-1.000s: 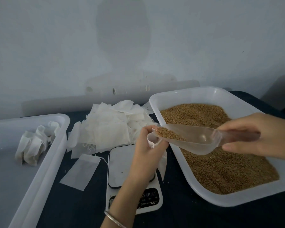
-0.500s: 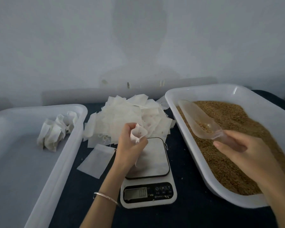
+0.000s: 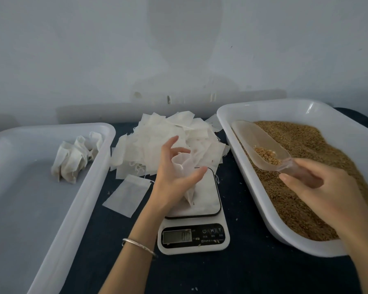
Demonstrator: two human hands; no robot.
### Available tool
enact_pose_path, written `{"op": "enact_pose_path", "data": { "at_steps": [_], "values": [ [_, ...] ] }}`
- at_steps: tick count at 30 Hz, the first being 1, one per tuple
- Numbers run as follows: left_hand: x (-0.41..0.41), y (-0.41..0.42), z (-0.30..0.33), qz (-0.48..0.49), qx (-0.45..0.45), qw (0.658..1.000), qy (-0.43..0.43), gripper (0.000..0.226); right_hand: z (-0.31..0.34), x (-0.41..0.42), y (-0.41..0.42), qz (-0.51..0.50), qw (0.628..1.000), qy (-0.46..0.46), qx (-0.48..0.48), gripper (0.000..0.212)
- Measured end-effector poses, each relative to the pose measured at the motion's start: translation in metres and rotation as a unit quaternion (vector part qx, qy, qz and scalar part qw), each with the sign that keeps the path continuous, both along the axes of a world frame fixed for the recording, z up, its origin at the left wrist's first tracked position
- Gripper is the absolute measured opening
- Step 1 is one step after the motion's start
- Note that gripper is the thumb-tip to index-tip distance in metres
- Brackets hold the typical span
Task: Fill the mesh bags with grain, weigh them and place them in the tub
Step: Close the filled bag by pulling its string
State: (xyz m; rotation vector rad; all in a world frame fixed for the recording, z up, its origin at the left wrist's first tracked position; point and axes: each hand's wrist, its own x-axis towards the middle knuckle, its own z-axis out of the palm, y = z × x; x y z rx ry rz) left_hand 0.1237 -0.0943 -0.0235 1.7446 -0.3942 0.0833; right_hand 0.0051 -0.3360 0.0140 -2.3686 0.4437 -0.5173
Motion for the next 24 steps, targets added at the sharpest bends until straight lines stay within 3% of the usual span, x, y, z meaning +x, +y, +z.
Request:
{"op": "enact_pose_path", "data": {
  "at_steps": [3, 10, 17, 20, 22, 24],
  "values": [
    [0.0, 0.008, 0.0, -0.01, -0.04, 0.999, 0.01, 0.097, -0.001, -0.001, 0.0, 0.002, 1.0, -0.006, -0.002, 0.039],
    [0.008, 0.035, -0.003, 0.029, -0.222, 0.971, 0.084, 0.072, -0.002, 0.0, -0.001, 0.004, 1.0, -0.001, -0.004, 0.043],
    [0.003, 0.04, 0.002, 0.002, -0.308, 0.943, 0.128, 0.074, -0.001, 0.0, 0.001, -0.004, 1.0, -0.002, 0.009, 0.04],
    [0.002, 0.029, 0.007, -0.01, -0.269, 0.957, 0.109, 0.058, -0.002, -0.001, 0.001, -0.003, 1.0, -0.004, 0.015, 0.036],
    [-0.001, 0.02, 0.008, -0.007, -0.167, 0.984, 0.065, 0.057, -0.002, -0.001, 0.001, -0.003, 1.0, -0.006, 0.014, 0.038],
    [-0.006, 0.011, 0.003, -0.022, -0.061, 0.998, 0.023, 0.069, -0.002, -0.001, 0.0, 0.001, 1.0, -0.007, 0.014, 0.036]
  ]
}}
